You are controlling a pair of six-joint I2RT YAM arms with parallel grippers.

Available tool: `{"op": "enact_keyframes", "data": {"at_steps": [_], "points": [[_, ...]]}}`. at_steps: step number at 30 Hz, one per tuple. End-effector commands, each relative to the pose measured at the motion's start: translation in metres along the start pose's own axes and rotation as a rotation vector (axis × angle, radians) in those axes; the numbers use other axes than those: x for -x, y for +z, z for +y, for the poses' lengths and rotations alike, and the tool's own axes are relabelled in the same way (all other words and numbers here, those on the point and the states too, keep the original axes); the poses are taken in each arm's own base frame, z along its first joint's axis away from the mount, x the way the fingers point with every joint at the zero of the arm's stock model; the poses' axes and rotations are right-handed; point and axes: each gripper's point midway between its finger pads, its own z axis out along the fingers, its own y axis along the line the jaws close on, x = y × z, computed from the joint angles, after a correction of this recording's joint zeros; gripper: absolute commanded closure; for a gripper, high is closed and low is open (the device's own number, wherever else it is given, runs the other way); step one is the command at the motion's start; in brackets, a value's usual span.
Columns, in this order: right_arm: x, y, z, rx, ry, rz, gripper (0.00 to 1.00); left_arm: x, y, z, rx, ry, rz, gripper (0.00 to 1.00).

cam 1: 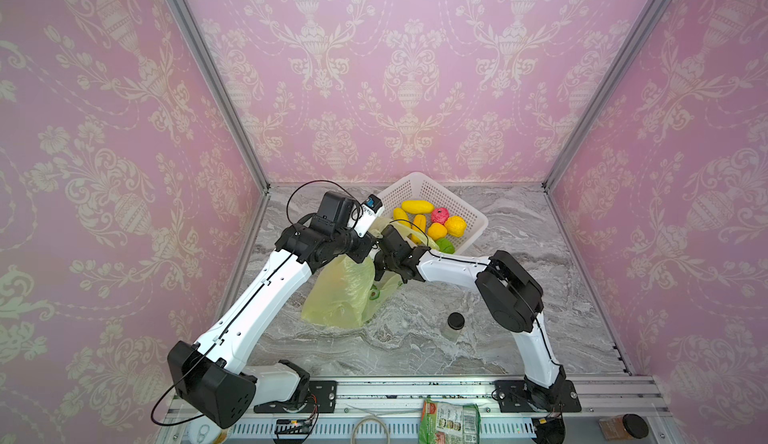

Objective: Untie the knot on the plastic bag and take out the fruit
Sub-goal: 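Close the right gripper on the orange-green fruit inside the bag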

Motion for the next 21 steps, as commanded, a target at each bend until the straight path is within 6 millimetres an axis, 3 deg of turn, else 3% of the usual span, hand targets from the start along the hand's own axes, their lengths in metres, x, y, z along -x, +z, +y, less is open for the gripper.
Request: {"op": "enact_keyframes", "data": {"at_steps": [1, 9, 15, 21], "points": [[0.007, 0.003, 0.014, 0.046, -0.012, -0.005, 0.0, 0.019, -0.012, 0.007, 0.034, 0.028, -0.082, 1.0], [0.009, 0.012, 0.043, 0.19, -0.001, 0.031, 0.0, 0.046, -0.039, 0.004, 0.045, 0.073, -0.242, 1.0], [0.018, 0.007, 0.063, 0.319, 0.042, 0.017, 0.0, 0.034, -0.032, 0.002, 0.046, 0.109, -0.247, 1.0], [-0.001, 0.023, 0.052, 0.243, 0.048, 0.129, 0.0, 0.025, -0.024, 0.002, 0.046, 0.119, -0.23, 1.0]]}}
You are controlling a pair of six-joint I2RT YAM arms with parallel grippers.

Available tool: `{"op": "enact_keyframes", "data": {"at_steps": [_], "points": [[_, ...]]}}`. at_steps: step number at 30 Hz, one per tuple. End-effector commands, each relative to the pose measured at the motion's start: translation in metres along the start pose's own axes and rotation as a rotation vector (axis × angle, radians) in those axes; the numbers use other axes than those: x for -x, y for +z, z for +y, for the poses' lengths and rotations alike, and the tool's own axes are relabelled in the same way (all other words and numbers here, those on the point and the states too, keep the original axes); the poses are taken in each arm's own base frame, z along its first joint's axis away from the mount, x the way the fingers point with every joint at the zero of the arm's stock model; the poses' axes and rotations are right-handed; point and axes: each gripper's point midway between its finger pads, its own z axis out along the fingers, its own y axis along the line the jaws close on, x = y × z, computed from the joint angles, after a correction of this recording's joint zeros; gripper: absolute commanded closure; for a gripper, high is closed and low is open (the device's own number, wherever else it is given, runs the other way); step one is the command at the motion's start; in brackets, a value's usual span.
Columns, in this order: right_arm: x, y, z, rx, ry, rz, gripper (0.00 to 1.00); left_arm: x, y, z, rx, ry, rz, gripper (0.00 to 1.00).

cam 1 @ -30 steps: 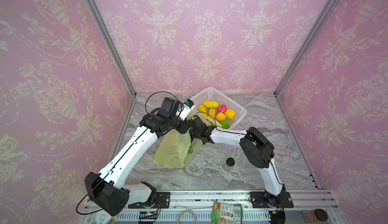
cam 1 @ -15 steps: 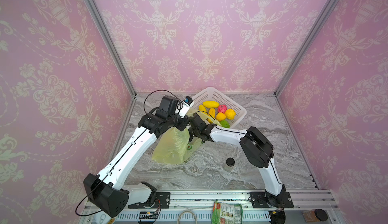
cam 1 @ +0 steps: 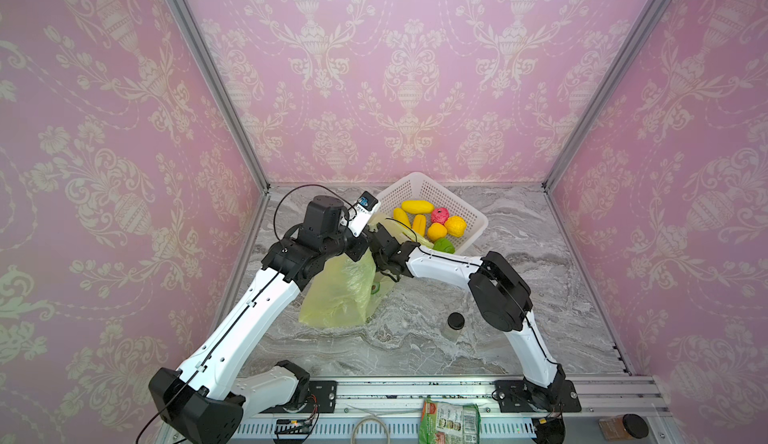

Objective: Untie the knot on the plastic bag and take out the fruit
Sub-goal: 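Close the right gripper on the orange-green fruit inside the bag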

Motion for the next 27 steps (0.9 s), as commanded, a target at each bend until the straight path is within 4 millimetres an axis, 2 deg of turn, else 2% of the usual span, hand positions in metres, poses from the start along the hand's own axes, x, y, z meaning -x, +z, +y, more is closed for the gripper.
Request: {"op": "enact_keyframes", "data": {"at_steps": [1, 3, 7, 12, 16, 23, 27], "points": [[-0.029, 0.014, -0.007, -0.055, 0.022, 0.137, 0.0, -0.001, 0.0, -0.003, -0.014, 0.03, -0.014, 1.0], [-0.044, 0.014, -0.016, -0.122, -0.004, 0.205, 0.0, -0.002, 0.0, -0.002, -0.014, 0.031, -0.012, 1.0], [-0.063, 0.013, -0.017, -0.142, -0.023, 0.275, 0.0, -0.005, 0.0, -0.001, -0.011, 0.025, -0.021, 1.0], [-0.073, 0.024, -0.02, -0.214, -0.065, 0.319, 0.0, -0.005, 0.0, -0.002, -0.024, 0.016, -0.024, 1.0], [-0.078, 0.022, -0.028, -0.269, -0.086, 0.359, 0.02, -0.007, -0.001, -0.002, -0.023, 0.014, -0.022, 1.0], [-0.089, -0.002, -0.046, -0.403, -0.163, 0.412, 0.11, -0.019, 0.002, 0.015, 0.051, 0.001, 0.001, 1.0], [-0.086, -0.019, -0.054, -0.488, -0.198, 0.391, 0.09, -0.026, 0.005, 0.022, 0.07, -0.015, 0.021, 1.0]]}}
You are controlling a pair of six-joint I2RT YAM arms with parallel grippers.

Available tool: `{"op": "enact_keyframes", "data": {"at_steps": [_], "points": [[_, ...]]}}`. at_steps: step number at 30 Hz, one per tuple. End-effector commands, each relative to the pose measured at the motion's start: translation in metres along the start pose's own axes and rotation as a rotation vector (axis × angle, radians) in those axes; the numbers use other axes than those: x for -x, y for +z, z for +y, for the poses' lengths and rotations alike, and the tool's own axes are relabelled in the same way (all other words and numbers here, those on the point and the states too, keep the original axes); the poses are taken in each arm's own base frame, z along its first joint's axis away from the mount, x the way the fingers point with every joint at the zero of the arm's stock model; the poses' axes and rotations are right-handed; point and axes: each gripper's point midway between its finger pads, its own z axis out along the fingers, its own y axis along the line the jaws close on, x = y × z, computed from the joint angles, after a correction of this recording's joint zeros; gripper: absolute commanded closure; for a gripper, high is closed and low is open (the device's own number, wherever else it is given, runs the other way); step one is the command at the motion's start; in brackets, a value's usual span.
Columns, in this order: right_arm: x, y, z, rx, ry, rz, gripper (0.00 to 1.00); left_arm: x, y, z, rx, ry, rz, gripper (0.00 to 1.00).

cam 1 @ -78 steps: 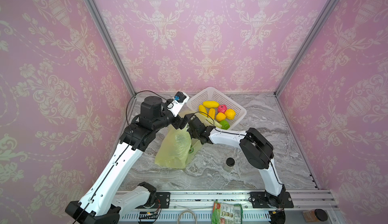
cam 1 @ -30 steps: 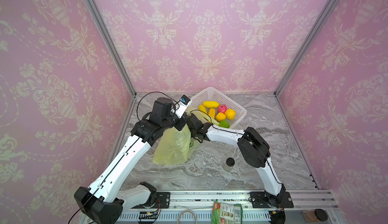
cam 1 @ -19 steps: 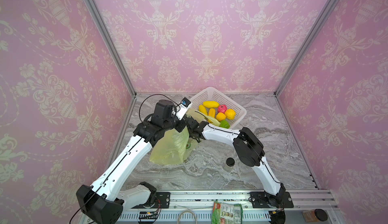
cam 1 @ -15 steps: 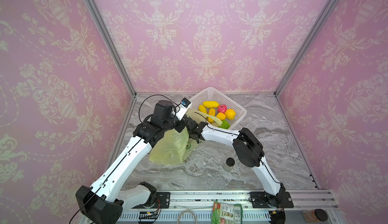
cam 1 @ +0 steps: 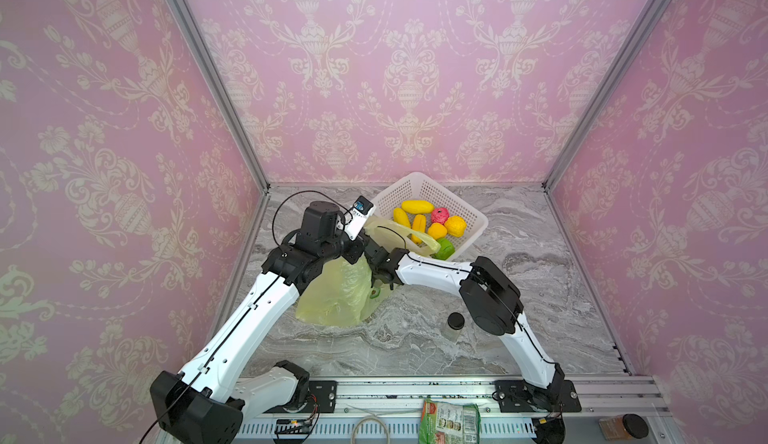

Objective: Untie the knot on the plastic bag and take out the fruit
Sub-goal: 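Close the right gripper on the orange-green fruit inside the bag, then lift the orange-green fruit out of the bag with the right gripper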

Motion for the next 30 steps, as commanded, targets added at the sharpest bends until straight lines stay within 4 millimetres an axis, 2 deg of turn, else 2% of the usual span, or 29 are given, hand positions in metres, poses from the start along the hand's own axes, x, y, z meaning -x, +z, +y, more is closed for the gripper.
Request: {"op": "enact_keyframes", "data": {"at_steps": [1, 5, 7, 13, 16, 19, 23, 26, 30], "points": [[-0.043, -0.004, -0.007, -0.063, -0.035, 0.127, 0.09, -0.005, 0.0, 0.009, 0.034, 0.004, 0.006, 1.0], [-0.046, -0.006, -0.01, -0.085, -0.043, 0.121, 0.07, -0.006, 0.002, 0.01, 0.027, -0.005, 0.007, 1.0], [-0.047, -0.002, -0.01, -0.085, -0.048, 0.133, 0.1, -0.007, 0.001, 0.011, 0.026, -0.006, 0.006, 1.0], [-0.053, 0.007, -0.011, -0.078, -0.05, 0.17, 0.36, -0.006, 0.001, 0.012, 0.024, -0.012, -0.001, 1.0], [-0.051, 0.0, -0.017, -0.091, -0.032, 0.151, 0.43, -0.007, 0.002, 0.013, 0.026, -0.018, 0.001, 1.0], [-0.042, -0.016, -0.023, -0.102, -0.001, 0.097, 0.49, -0.009, 0.005, 0.014, 0.028, -0.024, 0.011, 1.0], [-0.024, -0.049, -0.027, -0.104, 0.046, -0.024, 0.45, -0.015, 0.012, 0.016, 0.029, -0.033, 0.034, 1.0], [-0.023, -0.069, -0.039, -0.149, 0.08, -0.071, 0.32, -0.017, 0.017, 0.014, 0.015, -0.042, 0.046, 1.0], [-0.034, -0.071, -0.053, -0.167, 0.13, -0.047, 0.22, -0.018, 0.021, 0.013, 0.001, -0.054, 0.054, 1.0]]}}
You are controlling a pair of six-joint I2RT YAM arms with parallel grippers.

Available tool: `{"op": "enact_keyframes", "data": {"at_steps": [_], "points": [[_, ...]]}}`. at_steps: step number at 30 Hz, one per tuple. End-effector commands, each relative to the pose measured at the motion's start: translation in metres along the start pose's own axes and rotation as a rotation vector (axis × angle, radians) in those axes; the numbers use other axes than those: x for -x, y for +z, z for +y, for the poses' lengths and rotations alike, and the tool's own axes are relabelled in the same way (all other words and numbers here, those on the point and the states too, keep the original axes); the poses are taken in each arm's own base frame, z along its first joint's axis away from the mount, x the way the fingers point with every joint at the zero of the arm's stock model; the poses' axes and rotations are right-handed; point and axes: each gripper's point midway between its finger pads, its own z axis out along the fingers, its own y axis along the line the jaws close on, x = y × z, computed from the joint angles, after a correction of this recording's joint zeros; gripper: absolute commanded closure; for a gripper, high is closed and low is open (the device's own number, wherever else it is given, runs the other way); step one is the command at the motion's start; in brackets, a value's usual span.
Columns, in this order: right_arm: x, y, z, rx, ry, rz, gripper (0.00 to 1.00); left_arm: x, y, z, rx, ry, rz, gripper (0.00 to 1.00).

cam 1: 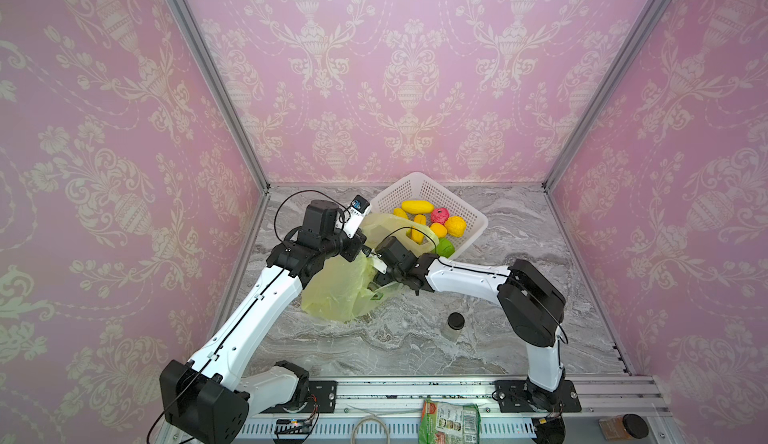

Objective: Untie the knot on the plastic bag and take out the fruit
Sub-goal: 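Lift the orange-green fruit out of the bag with the right gripper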

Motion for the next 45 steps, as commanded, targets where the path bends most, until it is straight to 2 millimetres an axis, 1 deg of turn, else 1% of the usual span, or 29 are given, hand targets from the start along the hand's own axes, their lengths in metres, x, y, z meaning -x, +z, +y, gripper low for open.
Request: {"op": "enact_keyframes", "data": {"at_steps": [1, 3, 5, 6, 8, 11, 14, 19, 22, 27, 32, 33, 36, 39, 43, 45], "points": [[-0.003, 0.003, -0.015, -0.032, 0.068, 0.001, 0.2, 0.0, 0.003, -0.001, -0.02, -0.025, -0.004, 1.0], [-0.01, 0.011, -0.016, -0.044, 0.076, 0.039, 0.15, 0.001, 0.002, -0.001, -0.019, -0.025, -0.008, 1.0], [-0.014, 0.021, -0.011, -0.026, 0.089, 0.061, 0.09, 0.001, 0.0, -0.001, -0.018, -0.023, -0.013, 1.0], [-0.014, 0.025, -0.007, -0.007, 0.102, 0.068, 0.08, 0.001, -0.001, -0.001, -0.018, -0.021, -0.014, 1.0], [-0.011, 0.032, 0.008, 0.073, 0.141, 0.065, 0.07, 0.0, 0.0, -0.001, -0.017, -0.017, -0.011, 1.0], [-0.004, 0.034, 0.027, 0.185, 0.195, 0.045, 0.04, -0.002, 0.001, -0.001, -0.02, -0.01, -0.004, 1.0], [-0.007, 0.038, 0.034, 0.209, 0.23, 0.06, 0.01, 0.0, 0.0, -0.001, -0.019, -0.006, -0.006, 1.0], [-0.017, 0.049, 0.044, 0.24, 0.24, 0.086, 0.0, 0.003, -0.003, -0.003, -0.03, -0.006, -0.02, 1.0], [-0.017, 0.054, 0.051, 0.277, 0.242, 0.087, 0.0, 0.003, -0.002, -0.004, -0.036, -0.01, -0.018, 1.0], [-0.017, 0.061, 0.052, 0.274, 0.249, 0.098, 0.01, 0.003, -0.002, -0.003, -0.038, -0.014, -0.017, 1.0], [-0.024, 0.068, 0.053, 0.243, 0.236, 0.129, 0.06, 0.004, -0.004, -0.002, -0.032, -0.012, -0.027, 1.0], [-0.024, 0.068, 0.055, 0.245, 0.233, 0.131, 0.08, 0.003, -0.003, -0.002, -0.032, -0.014, -0.023, 1.0], [-0.026, 0.068, 0.055, 0.229, 0.221, 0.148, 0.18, 0.002, -0.003, -0.002, -0.03, -0.013, -0.016, 1.0], [-0.024, 0.061, 0.052, 0.216, 0.228, 0.14, 0.27, 0.003, -0.003, -0.002, -0.032, -0.013, -0.02, 1.0], [-0.011, 0.044, 0.047, 0.223, 0.249, 0.099, 0.38, 0.003, -0.003, -0.001, -0.029, -0.012, -0.019, 1.0], [-0.004, 0.033, 0.042, 0.214, 0.268, 0.069, 0.43, 0.003, -0.003, -0.001, -0.031, -0.014, -0.021, 1.0]]}}
